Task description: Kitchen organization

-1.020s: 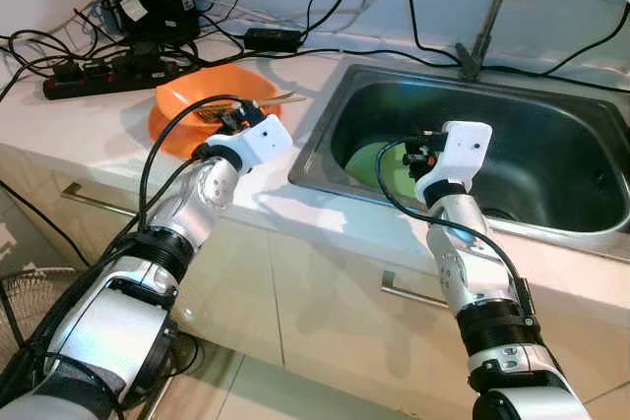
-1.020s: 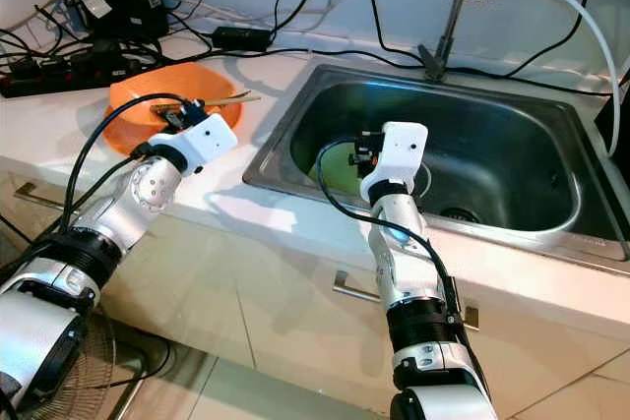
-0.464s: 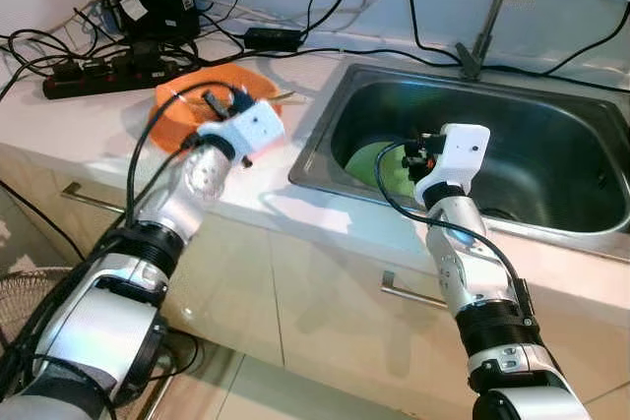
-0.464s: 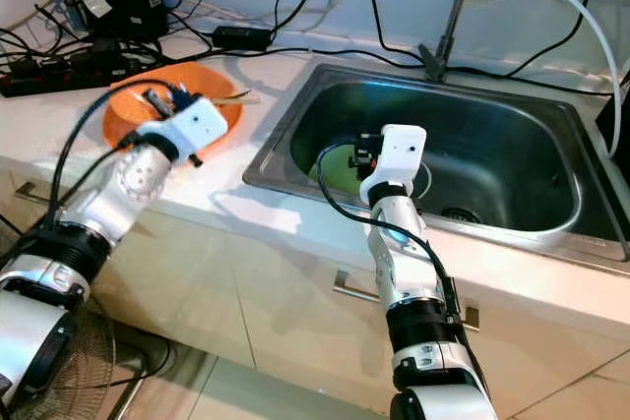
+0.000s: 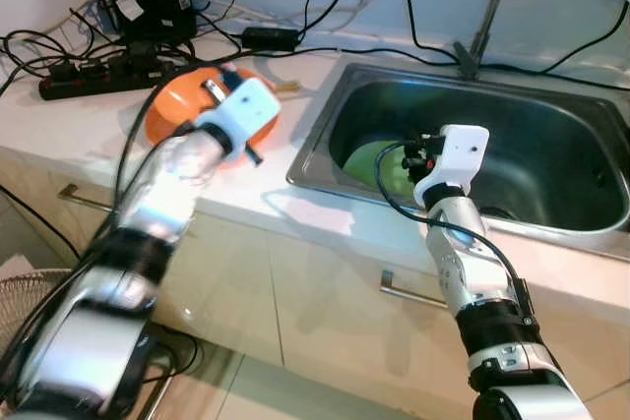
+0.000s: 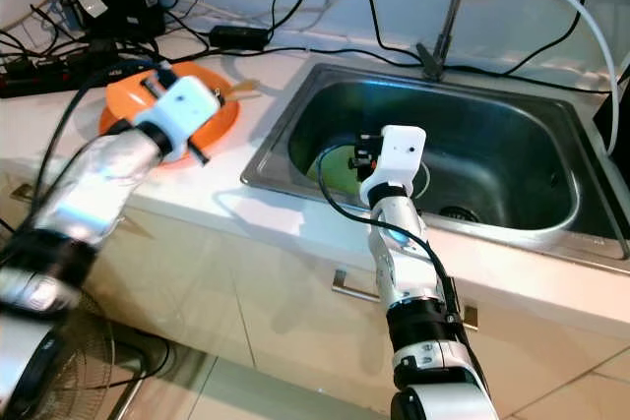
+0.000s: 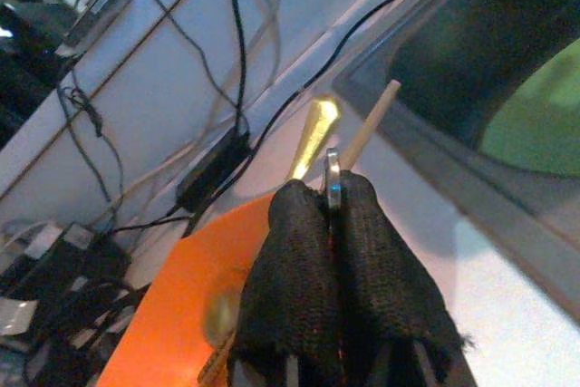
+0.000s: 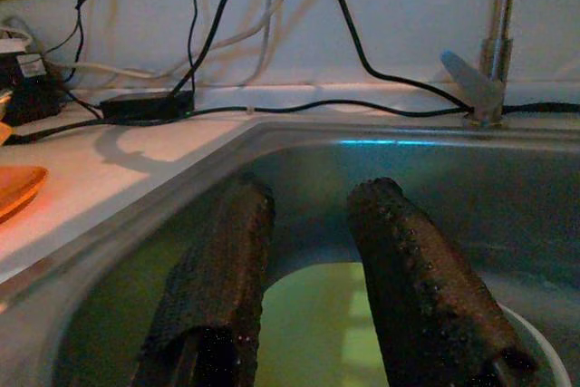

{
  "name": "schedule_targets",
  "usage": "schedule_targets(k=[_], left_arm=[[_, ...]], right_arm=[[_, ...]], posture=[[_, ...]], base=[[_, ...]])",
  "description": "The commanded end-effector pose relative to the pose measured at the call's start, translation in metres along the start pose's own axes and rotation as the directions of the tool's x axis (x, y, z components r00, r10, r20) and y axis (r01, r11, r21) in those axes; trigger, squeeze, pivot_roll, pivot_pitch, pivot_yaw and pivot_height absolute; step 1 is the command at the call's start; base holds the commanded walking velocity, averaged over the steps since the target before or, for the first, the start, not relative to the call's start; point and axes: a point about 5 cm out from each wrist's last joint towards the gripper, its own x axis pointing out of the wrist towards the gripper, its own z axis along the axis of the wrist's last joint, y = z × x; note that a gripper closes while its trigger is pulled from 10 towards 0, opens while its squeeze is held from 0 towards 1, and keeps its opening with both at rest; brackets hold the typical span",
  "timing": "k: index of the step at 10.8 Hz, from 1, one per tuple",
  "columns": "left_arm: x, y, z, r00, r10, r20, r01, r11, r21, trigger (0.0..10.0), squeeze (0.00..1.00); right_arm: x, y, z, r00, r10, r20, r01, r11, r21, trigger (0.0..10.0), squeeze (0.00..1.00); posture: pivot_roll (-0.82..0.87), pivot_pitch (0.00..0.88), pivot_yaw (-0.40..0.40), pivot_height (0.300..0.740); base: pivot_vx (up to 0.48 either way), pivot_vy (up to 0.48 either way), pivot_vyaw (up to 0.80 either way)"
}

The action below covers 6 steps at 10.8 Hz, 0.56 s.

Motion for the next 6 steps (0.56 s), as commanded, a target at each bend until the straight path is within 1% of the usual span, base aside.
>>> schedule_targets(k=[1,2,3,4,5,6], left_arm=[[-0.004,-0.001,0.0,0.999,-0.049,0.0,0.049,0.998,-0.048,10.0,0.0],[-0.008,0.002,0.001,0.998,-0.065,0.006,0.065,0.996,-0.054,10.0,0.0],[-0.017,0.013,0.011,0.997,-0.067,0.043,0.069,0.996,-0.057,10.0,0.0],[-0.021,0.02,0.017,0.997,-0.043,0.062,0.047,0.997,-0.063,10.0,0.0],[-0.026,0.029,0.027,0.995,-0.02,0.094,0.027,0.996,-0.083,10.0,0.0],[-0.032,0.04,0.038,0.992,0.013,0.123,-0.003,0.997,-0.078,10.0,0.0]], right_arm=[[0.005,0.003,0.007,1.0,0.008,0.025,-0.008,1.0,-0.003,10.0,0.0],[0.005,0.003,0.007,1.0,0.01,0.025,-0.01,1.0,-0.002,10.0,0.0],[0.006,0.004,0.008,1.0,0.014,0.026,-0.014,1.0,-0.002,10.0,0.0],[0.006,0.004,0.008,0.999,0.016,0.027,-0.016,1.0,-0.002,10.0,0.0],[0.007,0.005,0.008,0.999,0.019,0.028,-0.019,1.0,0.0,10.0,0.0],[0.008,0.006,0.008,0.999,0.024,0.027,-0.024,1.0,0.001,10.0,0.0]], posture=[[0.24,0.019,-0.008,0.74],[0.25,0.017,-0.011,0.74],[0.25,0.012,-0.014,0.74],[0.25,0.012,-0.015,0.74],[0.25,0.01,-0.018,0.74],[0.26,0.008,-0.022,0.74]], base=[[0.0,0.0,0.0],[0.0,0.0,0.0],[0.0,0.0,0.0],[0.0,0.0,0.0],[0.0,0.0,0.0],[0.0,0.0,0.0]])
